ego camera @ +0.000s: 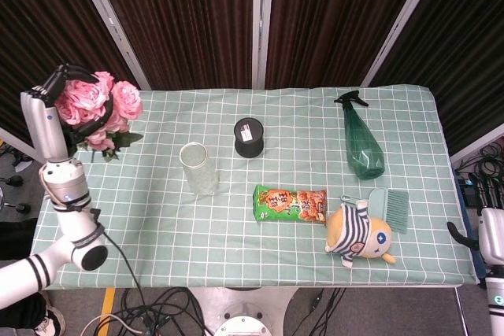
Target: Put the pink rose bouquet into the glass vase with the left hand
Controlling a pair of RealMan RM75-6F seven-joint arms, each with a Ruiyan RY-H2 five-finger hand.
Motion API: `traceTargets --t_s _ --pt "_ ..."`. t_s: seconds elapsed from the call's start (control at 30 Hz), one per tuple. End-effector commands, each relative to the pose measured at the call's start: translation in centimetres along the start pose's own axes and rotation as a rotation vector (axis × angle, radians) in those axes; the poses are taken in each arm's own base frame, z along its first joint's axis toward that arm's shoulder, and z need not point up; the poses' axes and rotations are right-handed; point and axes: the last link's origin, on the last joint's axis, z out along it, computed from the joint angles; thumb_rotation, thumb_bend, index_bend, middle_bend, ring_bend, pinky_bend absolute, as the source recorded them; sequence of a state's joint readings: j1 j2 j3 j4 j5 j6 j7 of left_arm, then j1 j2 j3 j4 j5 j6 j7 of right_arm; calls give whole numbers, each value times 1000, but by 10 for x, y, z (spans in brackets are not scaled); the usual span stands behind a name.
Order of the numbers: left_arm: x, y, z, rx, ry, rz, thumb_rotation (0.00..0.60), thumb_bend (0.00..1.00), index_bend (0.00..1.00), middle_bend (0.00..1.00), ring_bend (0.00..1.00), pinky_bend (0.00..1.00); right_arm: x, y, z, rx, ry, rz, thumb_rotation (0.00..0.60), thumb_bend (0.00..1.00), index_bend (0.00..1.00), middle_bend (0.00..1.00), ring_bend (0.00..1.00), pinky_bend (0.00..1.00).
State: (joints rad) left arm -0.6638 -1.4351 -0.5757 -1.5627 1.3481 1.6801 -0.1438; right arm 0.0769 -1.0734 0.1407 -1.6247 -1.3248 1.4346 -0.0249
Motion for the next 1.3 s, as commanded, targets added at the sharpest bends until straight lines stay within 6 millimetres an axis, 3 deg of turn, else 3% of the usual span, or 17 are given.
traceTargets --t_s 0.03,0.27,0.63,0.97,1.2,1.3 --pt "-21 12 9 39 18 -115 600 285 514 504 602 781 0 1 1 -4 -1 2 600 148 0 0 0 0" --pt "-56 38 23 106 26 -308 600 286 514 505 602 783 -2 4 1 -11 -9 9 600 148 0 0 0 0" --pt "-97 60 29 115 12 -399 600 286 512 507 602 783 -1 12 2 -28 -9 18 600 148 0 0 0 0" --pt "-114 63 30 185 -9 -449 600 287 512 507 603 783 1 20 2 -45 -5 23 600 148 0 0 0 0" --pt "-124 51 13 216 -30 -446 600 287 512 507 603 783 -1 23 2 -49 -15 21 600 149 0 0 0 0" --pt "-127 40 -3 252 -47 -442 600 287 509 507 602 783 -2 23 3 -50 -19 20 600 148 0 0 0 0"
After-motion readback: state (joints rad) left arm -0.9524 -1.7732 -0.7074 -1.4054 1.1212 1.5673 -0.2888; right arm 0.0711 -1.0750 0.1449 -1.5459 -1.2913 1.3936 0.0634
